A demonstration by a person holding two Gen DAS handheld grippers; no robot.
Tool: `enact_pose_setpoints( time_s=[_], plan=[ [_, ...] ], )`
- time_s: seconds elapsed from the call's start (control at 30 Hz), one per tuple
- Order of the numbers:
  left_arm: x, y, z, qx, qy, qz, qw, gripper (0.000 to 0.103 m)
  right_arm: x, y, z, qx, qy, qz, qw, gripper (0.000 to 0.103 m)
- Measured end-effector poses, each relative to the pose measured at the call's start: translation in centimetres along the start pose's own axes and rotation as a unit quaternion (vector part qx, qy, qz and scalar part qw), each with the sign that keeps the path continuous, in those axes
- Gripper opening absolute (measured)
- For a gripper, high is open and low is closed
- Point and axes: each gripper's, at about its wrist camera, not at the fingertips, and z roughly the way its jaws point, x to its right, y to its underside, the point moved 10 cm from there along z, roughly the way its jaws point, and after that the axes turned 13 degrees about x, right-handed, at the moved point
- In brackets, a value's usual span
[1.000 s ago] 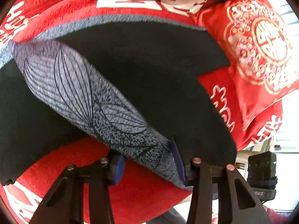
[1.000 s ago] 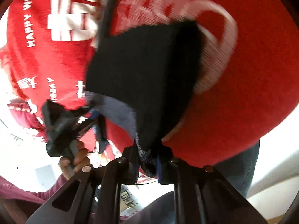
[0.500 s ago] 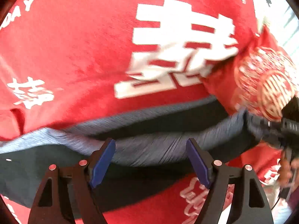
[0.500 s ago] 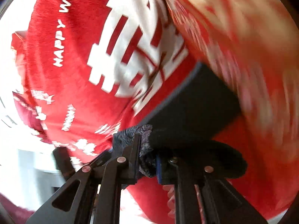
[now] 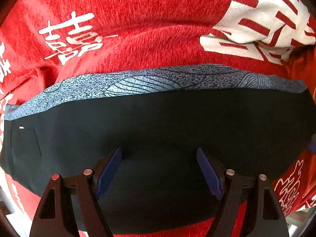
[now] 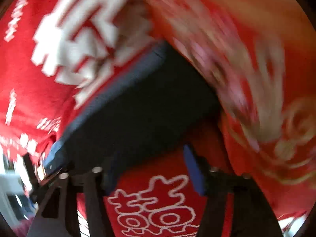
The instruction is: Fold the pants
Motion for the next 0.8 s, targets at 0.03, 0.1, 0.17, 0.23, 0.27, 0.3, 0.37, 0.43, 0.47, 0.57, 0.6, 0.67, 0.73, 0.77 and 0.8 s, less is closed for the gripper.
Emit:
enact_pose_setpoints(
  time_s=[0.03, 0.1, 0.17, 0.23, 0.27, 0.3, 0.37, 0.43, 0.47, 0.57, 0.6, 0.67, 0.73, 0.77, 0.8],
  plan=[
    [-0.1, -0.1, 0.1, 0.002, -0.007, 0.004, 1.0000, 0.086, 0.7, -0.1, 0.6, 0.005, 0.004, 0.014, 1.000, 0.047],
    [-0.4, 0.1, 0.1, 0.000, -0.006, 0.002, 1.0000, 0.087, 0.9, -1.2, 1.3, 0.024, 0.011, 0.017, 1.000, 0.022],
    [-0.5, 0.1, 0.0, -0.003, -0.004, -0.003, 1.0000, 0.087, -0.4, -2.5, 0.8, 0.039, 0.011, -0.001, 0.999, 0.014],
    [-0.5, 0.2, 0.1, -0.003, -0.005, 0.001, 1.0000, 0.087, -1.7, -3.6, -0.2, 0.061, -0.001, -0.034, 0.998, 0.013],
    [-0.4, 0.3, 0.2, -0.002, -0.006, 0.005, 1.0000, 0.087, -1.7, -3.7, -0.3, 0.056, 0.005, -0.046, 0.997, 0.013],
    [-0.4, 0.4, 0.3, 0.001, -0.007, 0.009, 0.9999, 0.089, -1.0, -3.3, 0.2, 0.041, 0.018, -0.049, 0.998, 0.013],
    [-0.7, 0.4, 0.4, 0.005, -0.020, 0.013, 0.9997, 0.097, 1.0, -2.0, 1.7, 0.003, 0.040, -0.039, 0.998, 0.021],
    [-1.0, 0.2, 0.4, -0.009, -0.014, 0.003, 0.9999, 0.097, 1.0, -1.9, 1.1, 0.014, 0.041, -0.054, 0.998, 0.031],
    [-1.1, 0.1, 0.0, -0.014, -0.013, 0.000, 0.9998, 0.097, 1.0, -1.9, 0.6, 0.012, 0.049, -0.060, 0.997, 0.032],
    [-0.7, -1.6, -1.3, 0.011, -0.004, 0.006, 0.9999, 0.097, -0.8, -2.1, -2.0, 0.034, 0.013, -0.050, 0.998, 0.032],
    [-0.3, -2.4, -1.5, 0.022, -0.004, 0.013, 0.9997, 0.097, -2.0, -2.7, -3.0, 0.052, 0.001, -0.072, 0.996, 0.032],
    [0.6, -4.0, -1.2, 0.033, -0.003, 0.024, 0.9992, 0.097, -3.9, -4.0, -3.4, 0.071, -0.004, -0.115, 0.991, 0.032],
    [1.6, -5.5, -0.3, 0.038, -0.014, 0.027, 0.9988, 0.097, -5.9, -5.7, -1.5, 0.065, -0.009, -0.134, 0.989, 0.032],
    [2.1, -6.1, 0.2, 0.041, -0.019, 0.025, 0.9987, 0.097, -6.7, -6.1, -0.5, 0.061, -0.007, -0.138, 0.989, 0.032],
    [2.4, -6.6, 1.0, 0.041, -0.026, 0.021, 0.9986, 0.097, -7.1, -6.4, 1.0, 0.054, -0.002, -0.148, 0.988, 0.032]
  ],
)
